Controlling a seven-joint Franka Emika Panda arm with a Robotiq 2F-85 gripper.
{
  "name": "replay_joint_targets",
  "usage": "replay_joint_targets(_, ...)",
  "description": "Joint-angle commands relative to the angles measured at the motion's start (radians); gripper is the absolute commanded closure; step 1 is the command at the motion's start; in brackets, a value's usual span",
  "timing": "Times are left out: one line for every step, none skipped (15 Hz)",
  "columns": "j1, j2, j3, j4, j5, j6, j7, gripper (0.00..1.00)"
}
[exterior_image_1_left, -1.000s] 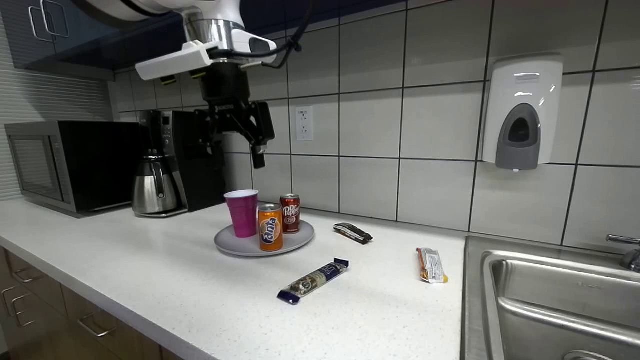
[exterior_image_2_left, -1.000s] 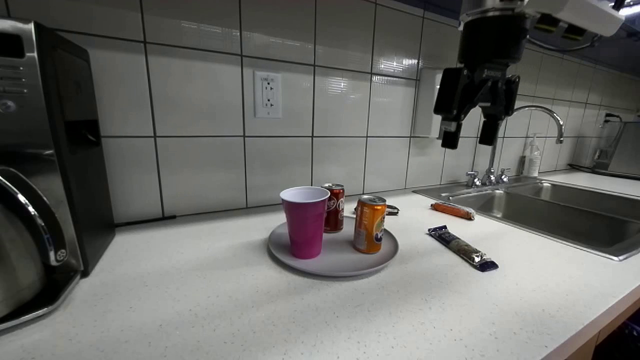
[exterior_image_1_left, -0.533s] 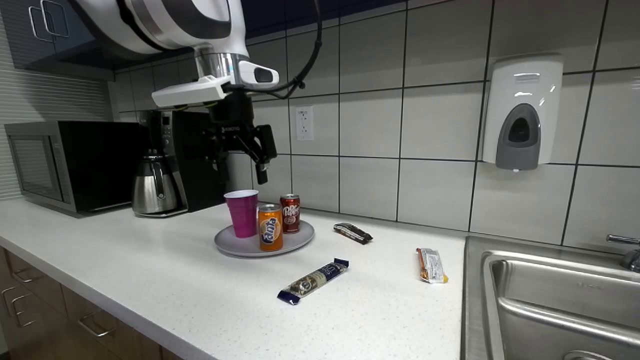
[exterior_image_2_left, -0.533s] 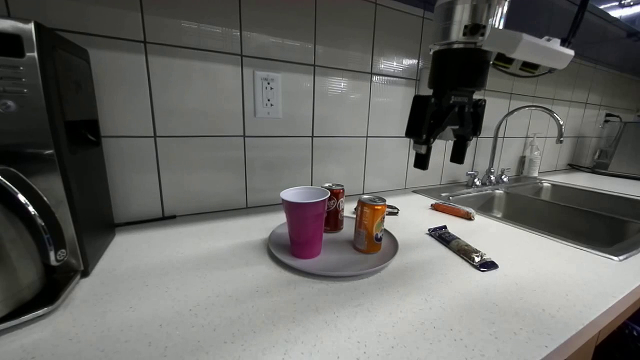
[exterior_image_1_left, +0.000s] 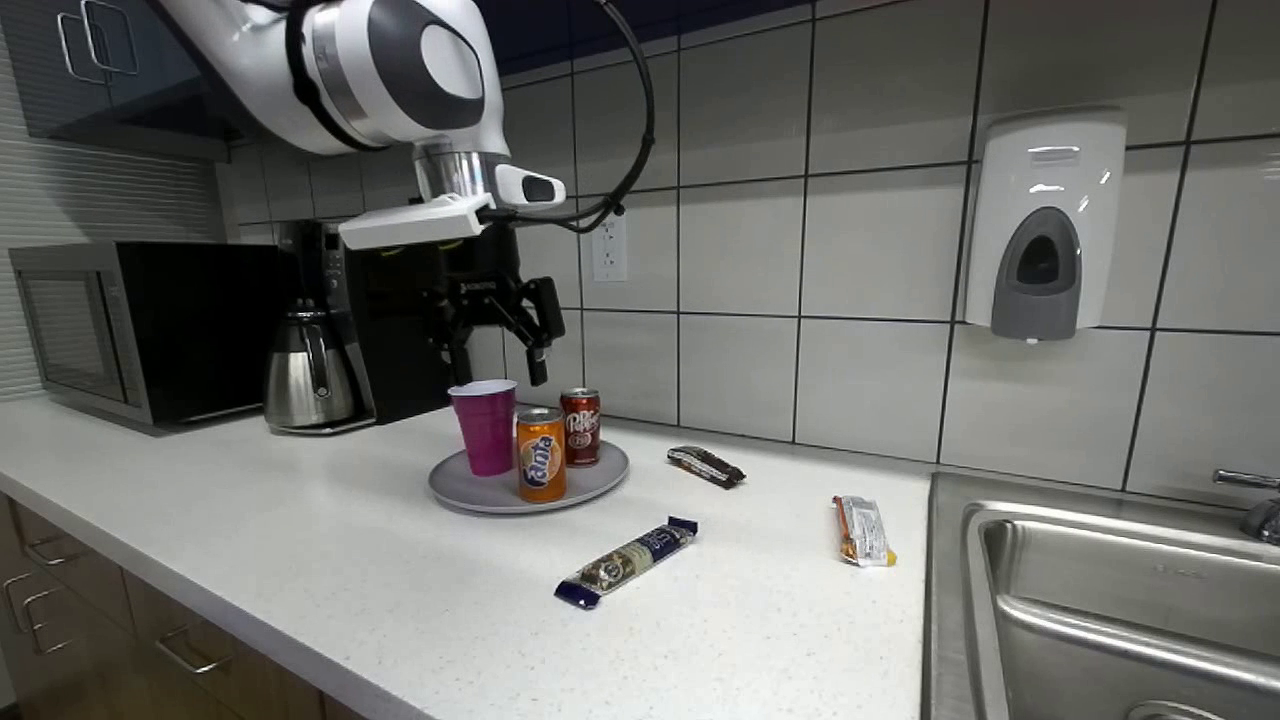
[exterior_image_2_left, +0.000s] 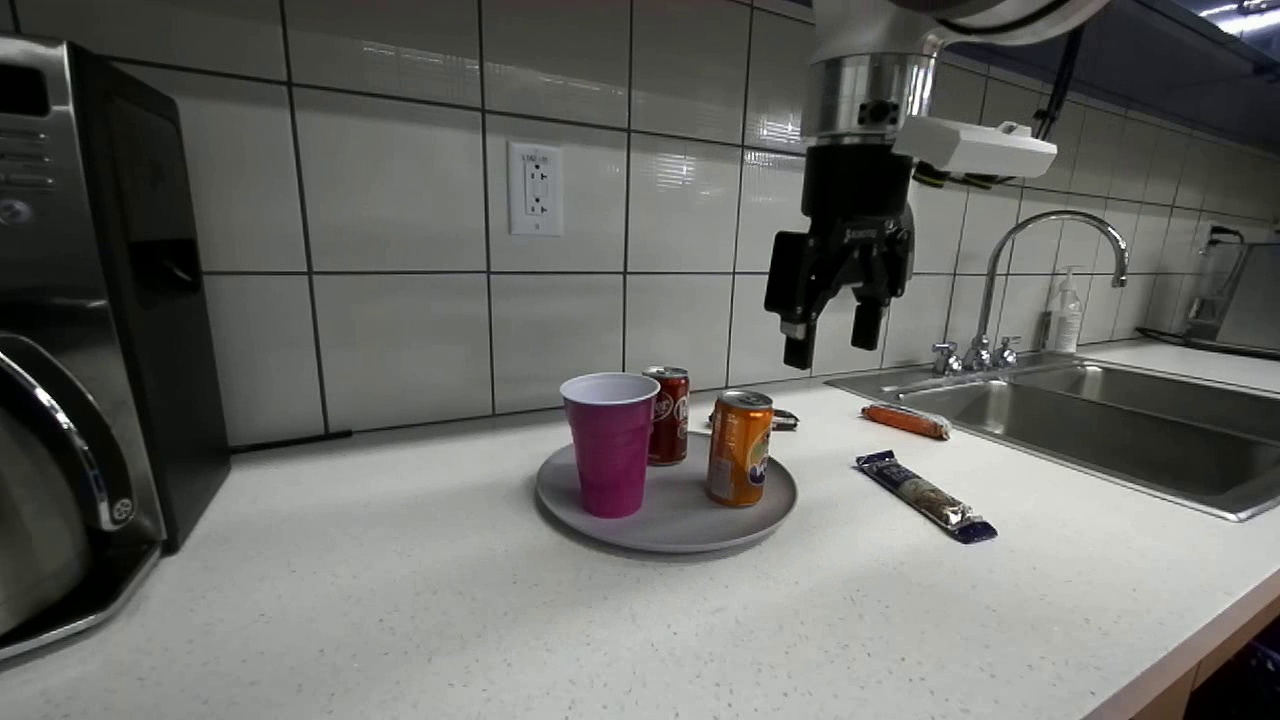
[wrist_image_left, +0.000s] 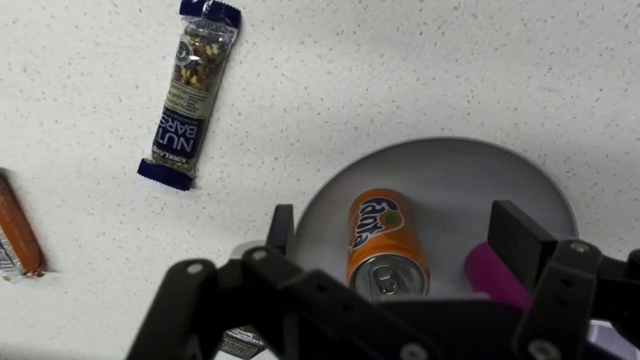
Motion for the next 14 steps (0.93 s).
replay_joint_targets(0.007,0.078,0.003,0.076,-0.053,-0.002,0.029,0.00)
replay_joint_targets(0.009,0.096,0.002,0.092,-0.058,-0.002,0.024,0.00)
replay_joint_targets(0.013,0.112,0.002,0.108,-0.057,-0.003,0.017,0.00)
replay_joint_targets(0.016,0.127,0.002,0.121,-0.056,-0.003,0.013,0.00)
replay_joint_targets(0.020,0.142,0.001,0.135,-0.059,-0.004,0.014,0.00)
replay_joint_targets(0.024,0.157,0.001,0.149,-0.056,-0.006,0.010,0.00)
replay_joint_targets(0.029,0.172,0.000,0.161,-0.057,-0.007,0.010,0.00)
replay_joint_targets(0.032,0.186,-0.001,0.173,-0.055,-0.008,0.008,0.00)
replay_joint_targets(0.035,0.200,-0.002,0.183,-0.052,-0.010,0.006,0.00)
replay_joint_targets(0.037,0.213,-0.003,0.194,-0.055,-0.010,0.007,0.00)
replay_joint_targets(0.039,0.225,-0.003,0.204,-0.051,-0.012,0.003,0.00)
replay_joint_targets(0.041,0.238,-0.004,0.215,-0.050,-0.012,0.002,0.00)
replay_joint_targets(0.042,0.249,-0.005,0.224,-0.049,-0.012,0.001,0.00)
replay_joint_targets(0.042,0.263,-0.006,0.235,-0.048,-0.014,-0.002,0.00)
